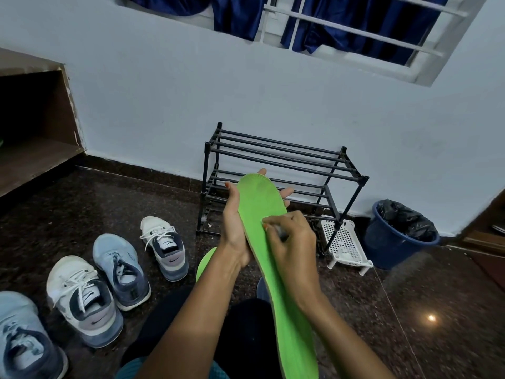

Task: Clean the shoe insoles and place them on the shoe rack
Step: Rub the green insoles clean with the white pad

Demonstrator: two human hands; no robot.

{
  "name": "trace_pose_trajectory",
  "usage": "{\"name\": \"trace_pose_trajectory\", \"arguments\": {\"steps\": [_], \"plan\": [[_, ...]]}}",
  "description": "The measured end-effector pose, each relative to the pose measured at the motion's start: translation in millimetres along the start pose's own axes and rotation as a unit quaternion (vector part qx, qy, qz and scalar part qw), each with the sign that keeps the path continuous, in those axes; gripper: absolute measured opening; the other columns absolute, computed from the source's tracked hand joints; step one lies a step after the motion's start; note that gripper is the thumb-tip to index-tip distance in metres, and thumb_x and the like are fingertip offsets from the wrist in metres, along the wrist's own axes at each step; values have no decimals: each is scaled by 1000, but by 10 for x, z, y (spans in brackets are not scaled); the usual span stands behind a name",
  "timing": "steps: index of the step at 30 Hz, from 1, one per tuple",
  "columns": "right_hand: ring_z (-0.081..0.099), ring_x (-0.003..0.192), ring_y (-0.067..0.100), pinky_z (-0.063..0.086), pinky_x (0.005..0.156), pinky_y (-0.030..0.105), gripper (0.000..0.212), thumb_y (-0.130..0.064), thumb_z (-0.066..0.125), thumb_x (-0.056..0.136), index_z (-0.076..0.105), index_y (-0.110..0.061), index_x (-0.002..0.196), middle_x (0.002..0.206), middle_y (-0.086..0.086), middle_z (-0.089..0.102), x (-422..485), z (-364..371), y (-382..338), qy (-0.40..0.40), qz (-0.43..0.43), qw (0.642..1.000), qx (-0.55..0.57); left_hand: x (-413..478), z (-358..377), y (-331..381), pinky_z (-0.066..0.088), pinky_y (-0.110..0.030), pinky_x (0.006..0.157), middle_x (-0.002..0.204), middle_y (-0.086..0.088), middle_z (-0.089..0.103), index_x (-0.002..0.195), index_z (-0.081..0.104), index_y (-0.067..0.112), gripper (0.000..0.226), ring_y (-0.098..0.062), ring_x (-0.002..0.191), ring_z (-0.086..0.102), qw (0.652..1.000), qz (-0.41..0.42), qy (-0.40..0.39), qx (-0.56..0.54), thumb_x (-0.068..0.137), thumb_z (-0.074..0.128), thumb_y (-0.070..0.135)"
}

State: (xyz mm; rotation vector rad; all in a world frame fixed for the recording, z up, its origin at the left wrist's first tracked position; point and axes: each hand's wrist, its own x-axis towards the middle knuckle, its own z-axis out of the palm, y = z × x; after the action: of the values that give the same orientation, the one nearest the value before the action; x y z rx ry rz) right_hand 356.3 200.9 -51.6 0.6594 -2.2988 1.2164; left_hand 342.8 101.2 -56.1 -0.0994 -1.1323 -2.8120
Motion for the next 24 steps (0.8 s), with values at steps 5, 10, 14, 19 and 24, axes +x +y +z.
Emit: {"name": "trace_pose_trajectory", "arguments": {"steps": [5, 10, 14, 19, 24], "plan": [[45, 76, -2, 37, 69, 6, 12, 2, 60, 84, 68, -3, 92, 85, 2, 50, 194, -23, 75, 48, 2, 998, -45, -27, 36, 5, 58, -38, 80, 121, -22, 63, 138, 46, 27, 70, -31, 104, 66, 1000, -5, -17, 6, 93, 7, 63], [47, 72, -2, 37, 69, 5, 13, 3, 60, 84, 69, -4, 91, 78, -7, 46, 118, 9, 19, 29, 9, 1000, -4, -24, 16, 11, 53, -42, 87, 122, -23, 62, 136, 47, 28, 70, -35, 115, 60, 1000, -8, 3, 2, 93, 7, 65], [50, 78, -10, 34, 68, 1, 13, 4, 63, 81, 71, -5, 85, 78, -9, 49, -12, 31, -65, -18, -11, 999, 37, -7, 10, 10, 53, -38, 85, 118, -22, 64, 134, 49, 29, 70, -32, 116, 58, 1000, -11, 15, -5, 92, 6, 65], [48, 75, -6, 35, 69, 2, 11, 4, 62, 82, 69, -4, 86, 78, -12, 45, 135, -14, -18, 8, 0, 1000, 13, -21, 33, 1, 55, -41, 87, 120, -22, 64, 136, 48, 26, 71, -35, 113, 61, 1000, -13, 12, 4, 93, 6, 64], [53, 82, 9, 44, 71, 13, 12, 3, 58, 84, 66, -4, 89, 89, 1, 52, 274, -19, 50, 50, 9, 999, -8, -3, 14, -21, 57, -30, 67, 98, -10, 73, 137, 48, 20, 68, -21, 87, 71, 999, 13, -1, 35, 97, 8, 58]]}}
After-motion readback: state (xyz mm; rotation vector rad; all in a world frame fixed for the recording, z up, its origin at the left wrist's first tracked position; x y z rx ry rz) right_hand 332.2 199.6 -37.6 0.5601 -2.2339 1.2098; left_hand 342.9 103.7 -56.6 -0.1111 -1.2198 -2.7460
